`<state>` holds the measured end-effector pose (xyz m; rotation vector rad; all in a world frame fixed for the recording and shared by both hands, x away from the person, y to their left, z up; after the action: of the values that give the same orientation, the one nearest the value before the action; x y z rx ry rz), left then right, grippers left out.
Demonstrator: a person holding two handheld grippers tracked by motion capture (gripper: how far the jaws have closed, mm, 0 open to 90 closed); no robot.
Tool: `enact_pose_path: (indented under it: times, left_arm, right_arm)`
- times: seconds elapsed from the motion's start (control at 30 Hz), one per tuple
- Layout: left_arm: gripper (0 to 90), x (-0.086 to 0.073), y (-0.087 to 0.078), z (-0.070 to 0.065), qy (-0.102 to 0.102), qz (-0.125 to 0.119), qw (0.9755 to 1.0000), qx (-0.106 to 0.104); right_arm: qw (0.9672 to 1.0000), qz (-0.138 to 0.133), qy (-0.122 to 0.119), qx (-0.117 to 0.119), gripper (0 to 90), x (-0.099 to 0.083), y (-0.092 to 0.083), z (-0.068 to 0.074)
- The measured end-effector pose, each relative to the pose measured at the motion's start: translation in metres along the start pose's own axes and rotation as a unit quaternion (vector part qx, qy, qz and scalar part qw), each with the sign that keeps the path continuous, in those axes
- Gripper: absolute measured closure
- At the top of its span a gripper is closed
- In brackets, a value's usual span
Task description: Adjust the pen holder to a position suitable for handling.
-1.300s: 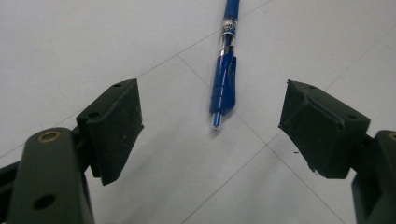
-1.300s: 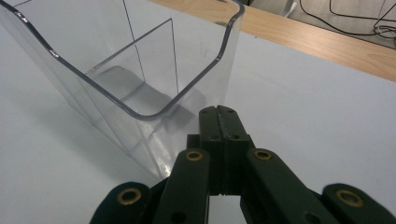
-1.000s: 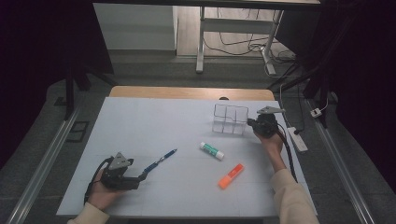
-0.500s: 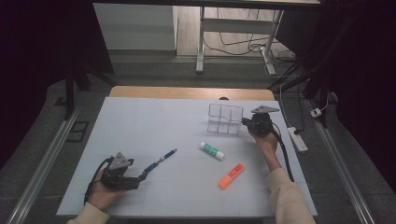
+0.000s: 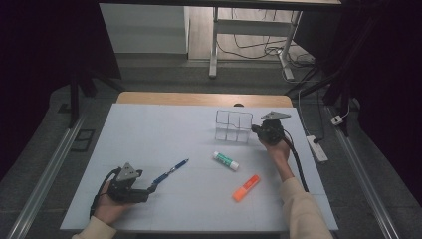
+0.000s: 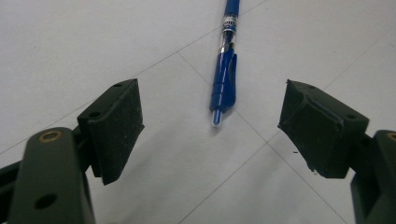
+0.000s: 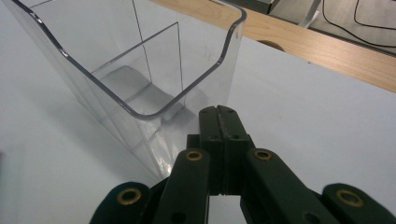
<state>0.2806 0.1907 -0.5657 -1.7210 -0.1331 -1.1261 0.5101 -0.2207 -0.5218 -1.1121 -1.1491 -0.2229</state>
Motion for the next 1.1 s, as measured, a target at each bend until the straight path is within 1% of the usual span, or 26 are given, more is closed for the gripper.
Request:
enact_pose_path:
  times: [0.47,0.77,1.1]
  left_arm:
    - [21.5,-0.001,-0.001,0.000,-0.002,-0.001,1.0000,0.000]
    - [21.6,-0.002,-0.002,0.000,-0.002,0.000,1.0000,0.000]
    - [21.6,-0.004,-0.005,0.001,-0.009,-0.002,1.0000,0.004]
  right_arm:
    - [1.0000,-0.002,-0.003,0.007,89.0,0.005,0.009,0.011]
    - [0.9998,0.001,-0.013,0.016,89.0,0.010,0.016,0.023]
    - [0.9996,-0.004,-0.018,0.023,89.0,0.015,0.027,0.033]
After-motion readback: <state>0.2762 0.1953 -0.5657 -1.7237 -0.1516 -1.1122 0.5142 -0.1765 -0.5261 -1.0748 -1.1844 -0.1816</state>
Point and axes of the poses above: each handheld gripper's, and its own axes: y roughly forward along the jaws, x roughly out of its top, z roughly to its left, the point moved 5 cm from there along y, roughly forward along the jaws, and after that the axes turned 2 degrees about y, right-handed, at the moved point
